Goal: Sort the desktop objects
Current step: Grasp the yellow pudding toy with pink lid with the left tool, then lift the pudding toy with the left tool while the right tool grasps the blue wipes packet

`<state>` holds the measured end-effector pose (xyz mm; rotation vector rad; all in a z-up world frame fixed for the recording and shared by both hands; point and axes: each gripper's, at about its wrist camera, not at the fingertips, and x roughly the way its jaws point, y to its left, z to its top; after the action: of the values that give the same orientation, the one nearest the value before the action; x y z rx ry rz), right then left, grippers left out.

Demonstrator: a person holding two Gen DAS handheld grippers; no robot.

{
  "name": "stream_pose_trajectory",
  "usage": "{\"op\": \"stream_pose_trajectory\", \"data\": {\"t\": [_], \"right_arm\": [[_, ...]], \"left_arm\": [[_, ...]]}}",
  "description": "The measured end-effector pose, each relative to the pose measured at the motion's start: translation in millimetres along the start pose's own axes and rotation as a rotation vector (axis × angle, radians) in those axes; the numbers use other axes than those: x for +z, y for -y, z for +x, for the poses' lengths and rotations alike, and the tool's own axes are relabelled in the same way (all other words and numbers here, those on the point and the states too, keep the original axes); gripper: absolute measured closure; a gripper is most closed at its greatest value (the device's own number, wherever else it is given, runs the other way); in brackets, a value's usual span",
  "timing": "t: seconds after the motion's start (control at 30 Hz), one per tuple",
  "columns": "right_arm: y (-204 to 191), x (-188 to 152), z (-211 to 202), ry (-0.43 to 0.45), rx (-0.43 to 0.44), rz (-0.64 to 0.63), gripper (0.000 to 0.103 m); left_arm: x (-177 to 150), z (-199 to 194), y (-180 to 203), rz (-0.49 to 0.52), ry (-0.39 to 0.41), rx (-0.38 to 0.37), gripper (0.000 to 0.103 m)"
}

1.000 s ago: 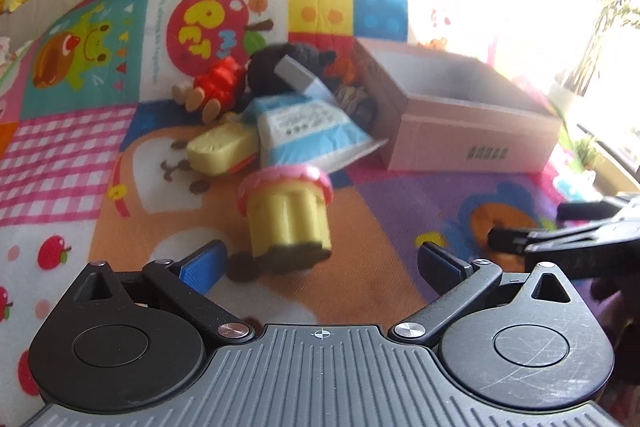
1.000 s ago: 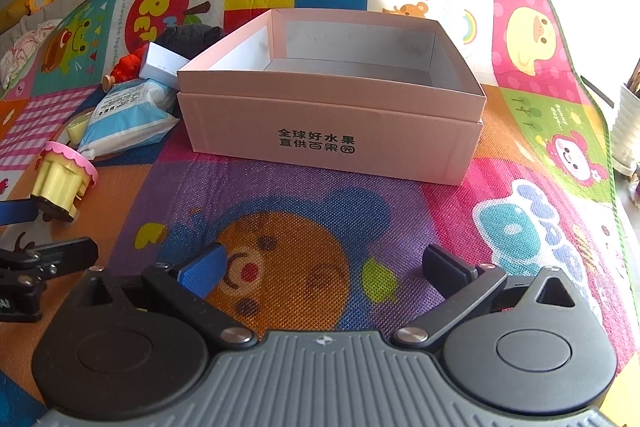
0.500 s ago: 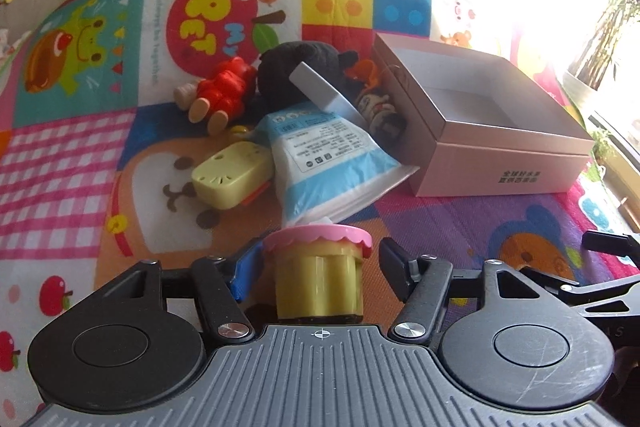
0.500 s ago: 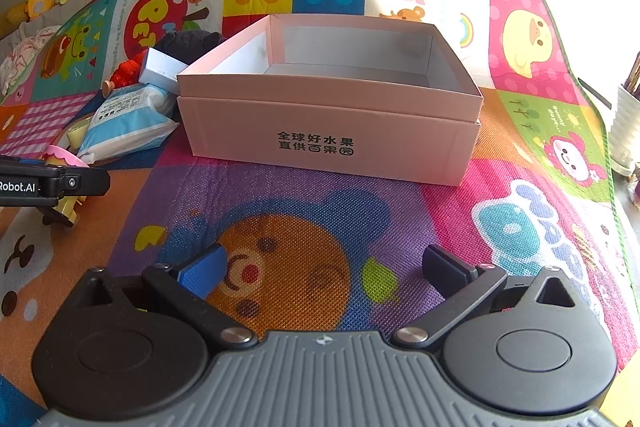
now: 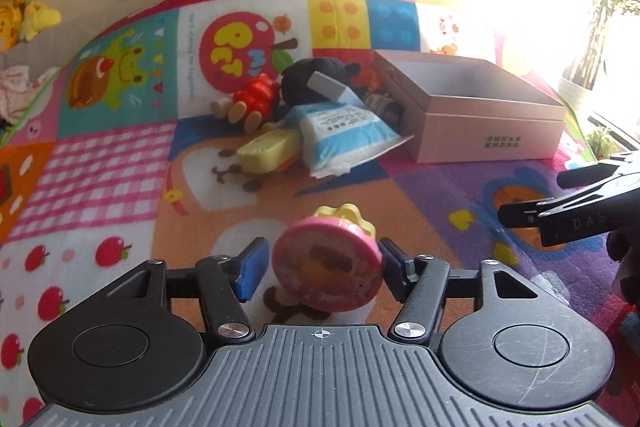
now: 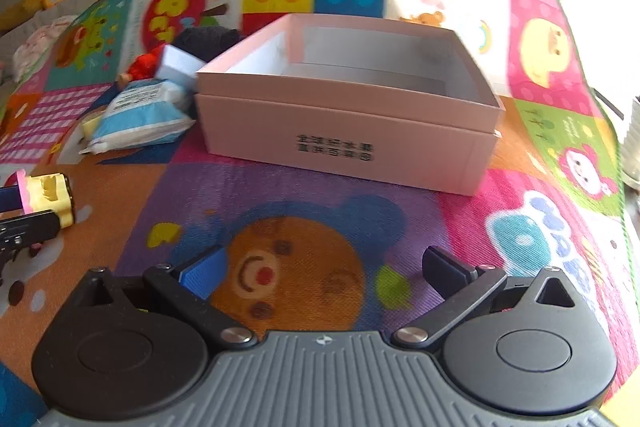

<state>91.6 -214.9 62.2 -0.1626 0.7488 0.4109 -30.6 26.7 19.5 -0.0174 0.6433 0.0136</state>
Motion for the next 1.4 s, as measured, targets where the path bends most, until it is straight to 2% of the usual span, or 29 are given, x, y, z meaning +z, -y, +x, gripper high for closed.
{"op": "stream_pose_trajectory", "data": {"t": [0.07,0.17,0.23,0.33,0.37,0.47,0.53,0.57,0.63,0.67,0.73,0.8,0.87,1.17,1.3,1.4], "right_arm": [[-19,13,-7,0.055,0.046,-0.081,0.000],[-53,48,-21,0.131,0.150,-0.183,0.000],[-74,72,-21,0.139,0.175,-0.220,0.000],[-104,109,0,0.063,0.232,-0.237,0.000],[-112,116,10,0.043,0.227,-0.242,0.000],[-130,128,43,0.000,0.130,-0.263,0.001],[-134,135,63,-0.048,0.107,-0.252,0.006],[-132,136,76,-0.093,0.111,-0.238,0.013],[-130,137,90,-0.159,0.139,-0.203,0.026],[-132,135,91,-0.165,0.131,-0.220,0.029],[-135,127,86,-0.156,0.123,-0.271,0.032],[-139,118,79,-0.143,0.121,-0.333,0.041],[-142,108,71,-0.137,0.119,-0.386,0.044],[-140,88,42,-0.153,0.181,-0.476,0.046],[-124,78,27,-0.162,0.198,-0.453,0.046],[-99,62,11,-0.145,0.178,-0.413,0.046]], "left_arm": [[-1,2,-5,-0.027,-0.017,0.004,0.014],[-2,7,-6,-0.040,-0.037,0.016,0.009],[-5,10,-7,-0.048,-0.048,0.016,0.009],[-8,9,-7,-0.054,-0.046,0.016,0.007],[-8,9,-7,-0.057,-0.045,0.016,0.007],[-9,10,-9,-0.068,-0.045,0.006,0.006],[-9,10,-9,-0.070,-0.044,0.002,0.005],[-9,10,-9,-0.071,-0.043,-0.001,0.005],[-10,10,-10,-0.078,-0.042,-0.012,0.004],[-9,10,-11,-0.082,-0.040,-0.016,0.003],[-9,10,-11,-0.084,-0.040,-0.020,0.003],[-10,10,-11,-0.082,-0.040,-0.020,0.002],[-10,10,-11,-0.082,-0.040,-0.020,0.002],[-9,12,-5,-0.034,-0.056,-0.044,0.000],[-10,12,7,0.054,-0.073,-0.060,0.000],[-10,14,12,0.085,-0.079,-0.064,0.000]]}}
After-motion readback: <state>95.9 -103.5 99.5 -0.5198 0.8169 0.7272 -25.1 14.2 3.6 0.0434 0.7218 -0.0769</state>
